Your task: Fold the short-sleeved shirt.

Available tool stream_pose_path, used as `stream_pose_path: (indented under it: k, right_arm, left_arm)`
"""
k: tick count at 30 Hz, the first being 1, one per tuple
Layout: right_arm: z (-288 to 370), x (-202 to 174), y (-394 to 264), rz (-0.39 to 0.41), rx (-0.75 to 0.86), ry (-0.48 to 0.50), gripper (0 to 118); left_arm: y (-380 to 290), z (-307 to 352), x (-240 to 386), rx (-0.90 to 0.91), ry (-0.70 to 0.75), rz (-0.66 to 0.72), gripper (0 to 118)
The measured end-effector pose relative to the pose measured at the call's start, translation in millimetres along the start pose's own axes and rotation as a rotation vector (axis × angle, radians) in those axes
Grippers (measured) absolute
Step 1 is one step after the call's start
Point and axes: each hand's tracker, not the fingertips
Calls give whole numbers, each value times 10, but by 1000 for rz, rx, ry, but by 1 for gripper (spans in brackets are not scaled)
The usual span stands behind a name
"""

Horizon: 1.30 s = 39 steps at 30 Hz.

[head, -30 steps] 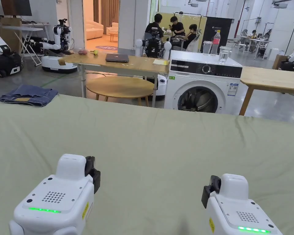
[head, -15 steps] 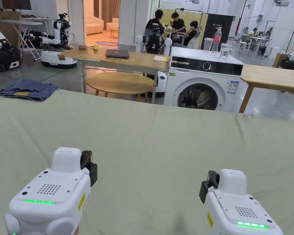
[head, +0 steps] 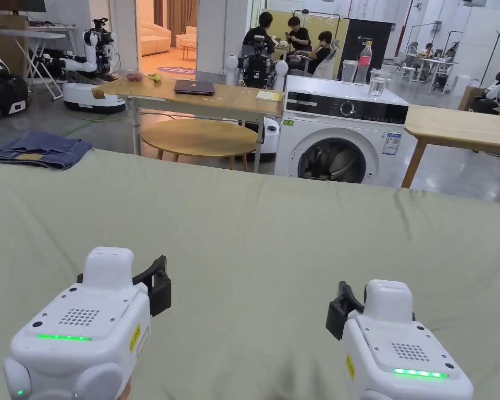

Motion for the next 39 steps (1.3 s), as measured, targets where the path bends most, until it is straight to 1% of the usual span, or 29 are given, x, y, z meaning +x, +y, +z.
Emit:
stream_pose_path:
  k: [1, 5, 6, 7, 10, 12, 14, 16, 19, 22, 23, 24, 25, 26, 29, 34, 36, 39]
  right_arm:
    - [-5, 7, 5, -2, 0, 1, 62]
    - [-29, 11, 13, 5, 2, -13, 81]
    - [-33, 15, 13, 7, 4, -15, 85]
    - [-35, 20, 13, 7, 6, -16, 86]
    - [-33, 60, 16, -10, 16, -7, 86]
    - [-25, 61, 19, -8, 21, -10, 86]
    - [-22, 57, 18, 12, 34, -16, 86]
    - [-9, 71, 24, 16, 41, 1, 86]
    - [-2, 113, 52, -20, 40, 44, 86]
    - [-26, 141, 69, -51, 34, 55, 86]
    - [-37, 125, 66, -54, 36, 15, 86]
    - [-48, 102, 69, -36, 34, -43, 86]
    - [-61, 73, 71, -23, 35, -75, 86]
    - [-72, 66, 67, -24, 41, -85, 87]
    - [-84, 78, 60, -27, 40, -72, 86]
    - [-96, 96, 79, -69, 20, -37, 86]
    - [-108, 112, 95, -97, 8, -25, 86]
    - [-147, 130, 123, -141, -19, -39, 86]
  left_arm:
    - [1, -6, 2, 1, 4, 1, 65]
    - [6, 20, -3, 26, 1, 6, 74]
    - [7, 29, 2, 32, 0, 2, 74]
    - [9, 35, 7, 38, -5, -1, 74]
    - [7, 53, 27, 62, -34, -8, 80]
    - [2, 61, 57, 70, -39, -4, 81]
    - [-4, 60, 75, 85, -22, 7, 81]
    - [-3, 69, 57, 103, -33, 24, 81]
    - [-9, 65, 39, 125, -50, 19, 81]
    - [-33, 69, 73, 148, -52, -35, 81]
    - [-30, 69, 94, 148, -39, -47, 81]
    - [-25, 64, 111, 141, -18, -56, 81]
    - [-22, 59, 115, 140, -10, -57, 81]
    - [-24, 54, 100, 139, -6, -58, 81]
    - [-16, 39, 87, 123, -2, -59, 81]
    - [-27, 25, 83, 104, 1, -91, 81]
    - [-25, 26, 89, 99, 6, -97, 81]
    - [-15, 28, 77, 95, 2, -92, 81]
